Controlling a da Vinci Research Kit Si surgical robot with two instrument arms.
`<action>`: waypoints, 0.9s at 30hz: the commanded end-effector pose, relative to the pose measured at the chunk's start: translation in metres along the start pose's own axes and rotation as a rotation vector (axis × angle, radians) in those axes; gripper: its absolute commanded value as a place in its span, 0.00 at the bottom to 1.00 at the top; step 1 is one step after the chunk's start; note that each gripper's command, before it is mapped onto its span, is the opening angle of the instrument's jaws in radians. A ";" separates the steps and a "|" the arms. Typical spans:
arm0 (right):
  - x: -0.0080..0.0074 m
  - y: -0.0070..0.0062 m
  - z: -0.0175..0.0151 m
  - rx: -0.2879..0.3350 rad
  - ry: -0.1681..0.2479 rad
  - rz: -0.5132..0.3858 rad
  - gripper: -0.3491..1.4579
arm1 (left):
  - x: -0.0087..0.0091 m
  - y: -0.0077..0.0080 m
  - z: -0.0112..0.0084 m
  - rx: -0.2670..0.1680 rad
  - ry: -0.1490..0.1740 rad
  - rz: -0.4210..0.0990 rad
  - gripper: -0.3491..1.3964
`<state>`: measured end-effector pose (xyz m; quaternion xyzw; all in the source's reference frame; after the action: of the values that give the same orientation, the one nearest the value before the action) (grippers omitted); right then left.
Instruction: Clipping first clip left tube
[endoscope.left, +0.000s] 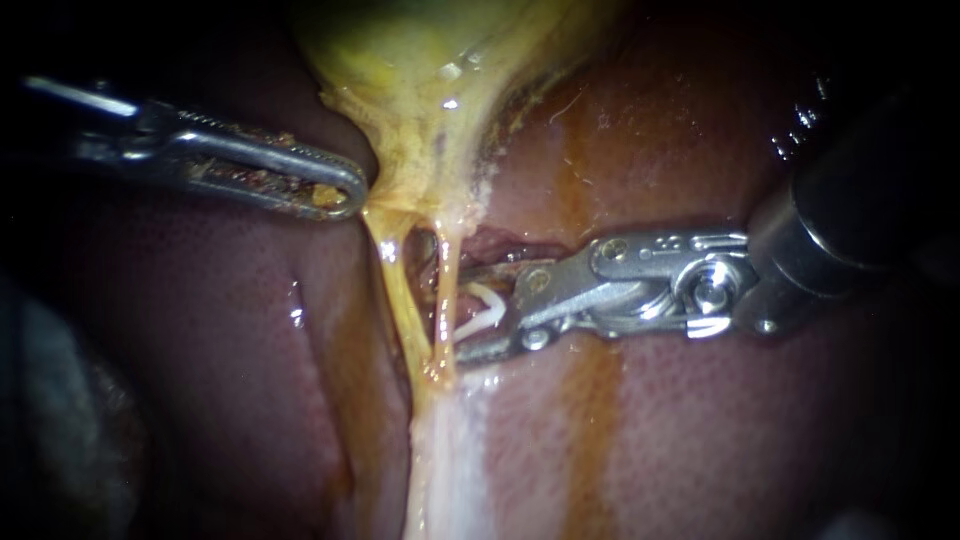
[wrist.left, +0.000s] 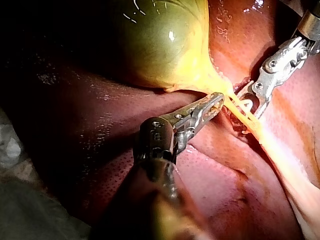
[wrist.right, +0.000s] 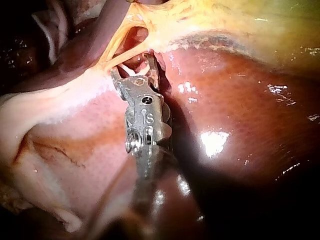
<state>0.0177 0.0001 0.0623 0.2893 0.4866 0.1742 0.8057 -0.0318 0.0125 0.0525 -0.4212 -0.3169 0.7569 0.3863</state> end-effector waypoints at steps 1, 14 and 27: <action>0.0000 0.0000 -0.0002 0.001 0.000 0.000 0.43 | 0.0000 0.0000 0.0000 0.000 0.000 0.000 0.00; 0.0006 -0.0004 -0.0058 -0.013 0.016 0.013 0.43 | -0.0001 -0.0001 0.0001 0.000 0.000 0.001 0.00; 0.0017 -0.0010 -0.0109 -0.019 0.017 0.028 0.43 | -0.0002 -0.0002 0.0001 0.001 0.000 0.002 0.00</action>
<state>0.0087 0.0035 0.0563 0.2874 0.4876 0.1928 0.8016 -0.0318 0.0123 0.0527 -0.4213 -0.3163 0.7573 0.3859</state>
